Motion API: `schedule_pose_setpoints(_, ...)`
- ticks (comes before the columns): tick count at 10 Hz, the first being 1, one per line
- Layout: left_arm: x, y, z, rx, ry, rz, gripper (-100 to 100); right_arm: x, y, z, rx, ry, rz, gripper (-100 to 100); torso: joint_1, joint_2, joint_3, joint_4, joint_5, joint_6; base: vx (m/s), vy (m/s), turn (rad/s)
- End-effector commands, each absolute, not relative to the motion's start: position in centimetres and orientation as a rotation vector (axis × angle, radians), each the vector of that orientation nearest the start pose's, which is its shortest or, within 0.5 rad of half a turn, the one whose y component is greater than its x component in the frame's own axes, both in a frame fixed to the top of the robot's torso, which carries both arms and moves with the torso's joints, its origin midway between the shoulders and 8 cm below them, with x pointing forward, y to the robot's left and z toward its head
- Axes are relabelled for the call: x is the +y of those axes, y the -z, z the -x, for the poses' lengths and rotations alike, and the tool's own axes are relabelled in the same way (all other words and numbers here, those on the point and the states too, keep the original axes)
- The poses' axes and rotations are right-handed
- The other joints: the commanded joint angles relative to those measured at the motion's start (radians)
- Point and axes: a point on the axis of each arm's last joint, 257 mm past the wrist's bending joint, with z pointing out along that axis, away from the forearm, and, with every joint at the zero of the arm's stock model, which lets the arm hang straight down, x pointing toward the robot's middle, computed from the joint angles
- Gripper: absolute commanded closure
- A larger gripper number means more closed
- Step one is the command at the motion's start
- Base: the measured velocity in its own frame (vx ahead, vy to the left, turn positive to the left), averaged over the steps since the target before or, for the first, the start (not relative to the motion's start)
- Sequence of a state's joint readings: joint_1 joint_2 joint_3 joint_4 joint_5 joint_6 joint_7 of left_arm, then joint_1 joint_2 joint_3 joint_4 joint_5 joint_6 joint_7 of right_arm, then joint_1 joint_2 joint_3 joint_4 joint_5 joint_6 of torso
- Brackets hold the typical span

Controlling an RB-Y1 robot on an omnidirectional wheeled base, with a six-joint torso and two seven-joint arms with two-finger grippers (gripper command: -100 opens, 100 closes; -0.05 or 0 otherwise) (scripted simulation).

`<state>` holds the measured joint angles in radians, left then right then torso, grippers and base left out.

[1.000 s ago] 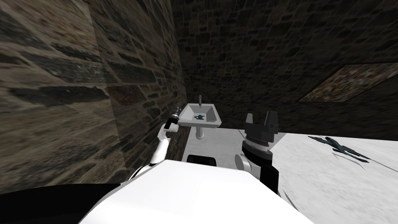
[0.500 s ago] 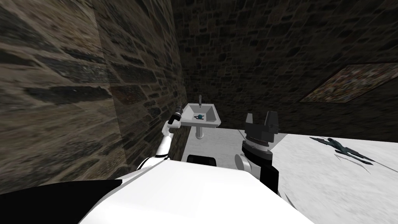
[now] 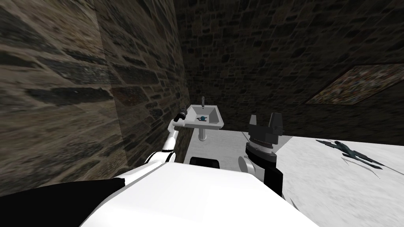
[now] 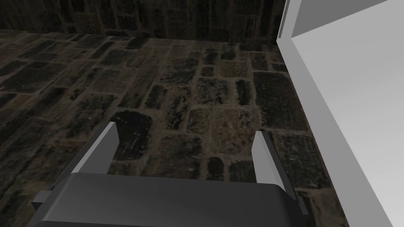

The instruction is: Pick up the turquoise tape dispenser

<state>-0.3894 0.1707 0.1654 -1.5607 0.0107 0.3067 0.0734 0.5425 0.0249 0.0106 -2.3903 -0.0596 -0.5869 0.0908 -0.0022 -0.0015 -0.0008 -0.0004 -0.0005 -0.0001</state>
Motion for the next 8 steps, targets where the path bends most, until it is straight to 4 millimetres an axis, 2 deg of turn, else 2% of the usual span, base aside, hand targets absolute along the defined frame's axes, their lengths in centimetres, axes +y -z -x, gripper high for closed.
schedule_pose_setpoints(1,28.9,8.2,-64.9,1.143,1.161,1.217,-100,-28.3,-7.4,-30.0,0.463,-1.277,-0.554,0,0.0,0.0,0.0,0.0,0.0,0.0,0.015,-0.027,0.021)
schedule_pose_setpoints(2,29.0,9.5,-65.1,1.168,1.142,1.248,-100,-28.3,-7.4,-30.0,0.463,-1.277,-0.554,0,0.0,0.0,0.0,0.0,0.0,0.0,0.013,-0.024,0.009)
schedule_pose_setpoints(3,28.4,9.6,-66.2,1.178,1.151,1.285,-100,-28.3,-7.4,-30.0,0.463,-1.277,-0.554,0,0.0,0.0,0.0,0.0,0.0,0.0,0.023,-0.029,0.017)
schedule_pose_setpoints(4,28.5,11.0,-66.3,1.204,1.129,1.317,-100,-28.3,-7.4,-30.0,0.463,-1.277,-0.554,0,0.0,-0.001,0.0,0.0,0.0,0.0,0.02,-0.028,0.007)
schedule_pose_setpoints(5,27.9,11.1,-67.2,1.213,1.137,1.352,-100,-28.3,-7.4,-30.0,0.463,-1.277,-0.554,0,0.0,-0.001,0.0,0.0,0.0,0.0,0.027,-0.033,0.016)
schedule_pose_setpoints(6,27.9,12.3,-67.4,1.239,1.116,1.383,-100,-28.3,-7.4,-30.0,0.463,-1.277,-0.554,0,0.0,-0.001,-0.001,0.0,0.0,0.0,0.027,-0.025,0.008)
schedule_pose_setpoints(8,27.3,13.0,-68.1,1.263,1.109,1.437,-100,-28.3,-7.4,-30.0,0.463,-1.277,-0.554,0,0.001,0.0,0.0,0.0,0.0,0.0,0.019,-0.016,0.005)
